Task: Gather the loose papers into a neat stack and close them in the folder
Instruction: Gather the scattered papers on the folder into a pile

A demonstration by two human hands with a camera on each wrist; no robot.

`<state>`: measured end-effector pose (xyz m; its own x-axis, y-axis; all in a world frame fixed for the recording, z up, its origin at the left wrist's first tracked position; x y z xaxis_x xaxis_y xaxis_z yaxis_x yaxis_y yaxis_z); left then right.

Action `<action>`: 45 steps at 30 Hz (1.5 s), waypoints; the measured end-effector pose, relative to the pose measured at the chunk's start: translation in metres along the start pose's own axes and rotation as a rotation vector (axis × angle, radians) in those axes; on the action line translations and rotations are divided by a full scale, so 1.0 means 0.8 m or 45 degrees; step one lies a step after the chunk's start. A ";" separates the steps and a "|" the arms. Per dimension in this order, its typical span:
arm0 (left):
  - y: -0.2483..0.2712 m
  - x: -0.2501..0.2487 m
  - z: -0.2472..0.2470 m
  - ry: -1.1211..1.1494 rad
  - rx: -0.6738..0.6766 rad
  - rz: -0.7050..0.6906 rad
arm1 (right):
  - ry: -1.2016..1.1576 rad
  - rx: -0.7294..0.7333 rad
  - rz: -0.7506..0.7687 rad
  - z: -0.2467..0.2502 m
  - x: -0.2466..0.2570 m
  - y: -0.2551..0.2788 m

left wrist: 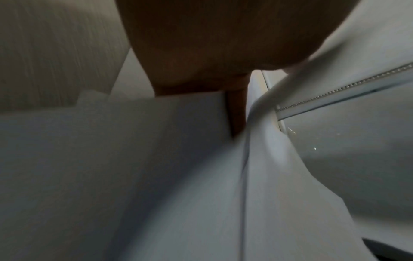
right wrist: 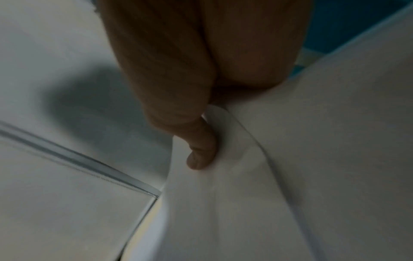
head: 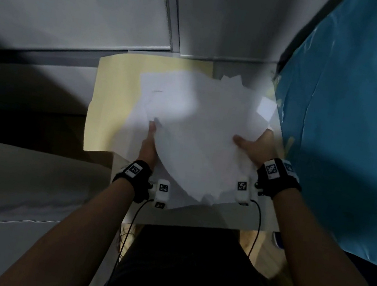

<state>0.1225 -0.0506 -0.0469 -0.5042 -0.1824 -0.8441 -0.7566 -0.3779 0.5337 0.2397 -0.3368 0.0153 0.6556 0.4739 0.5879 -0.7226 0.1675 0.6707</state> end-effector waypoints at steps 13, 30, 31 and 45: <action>0.019 0.011 -0.009 -0.625 -0.073 -0.162 | -0.129 -0.055 -0.018 -0.015 -0.008 -0.011; 0.015 0.019 0.005 -0.313 -0.152 -0.198 | 0.569 0.260 -0.084 -0.033 -0.054 0.017; 0.020 0.015 0.010 -0.262 -0.136 -0.218 | 0.483 0.048 -0.019 -0.019 -0.042 0.018; 0.047 -0.018 0.024 -0.174 0.026 -0.272 | -0.042 0.639 0.088 -0.074 0.002 0.020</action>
<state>0.0934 -0.0446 -0.0140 -0.3825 0.0244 -0.9236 -0.8596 -0.3761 0.3460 0.2164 -0.2820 0.0005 0.6227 0.4401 0.6470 -0.5751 -0.3033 0.7598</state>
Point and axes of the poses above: each hand's wrist, its own y-axis away from the middle knuckle, its own z-axis out of the back of the hand, x = y × z, the point moved 1 cm from there along -y, towards the middle knuckle, and after that the axes turned 15 degrees about -z, right-handed, at the moved point
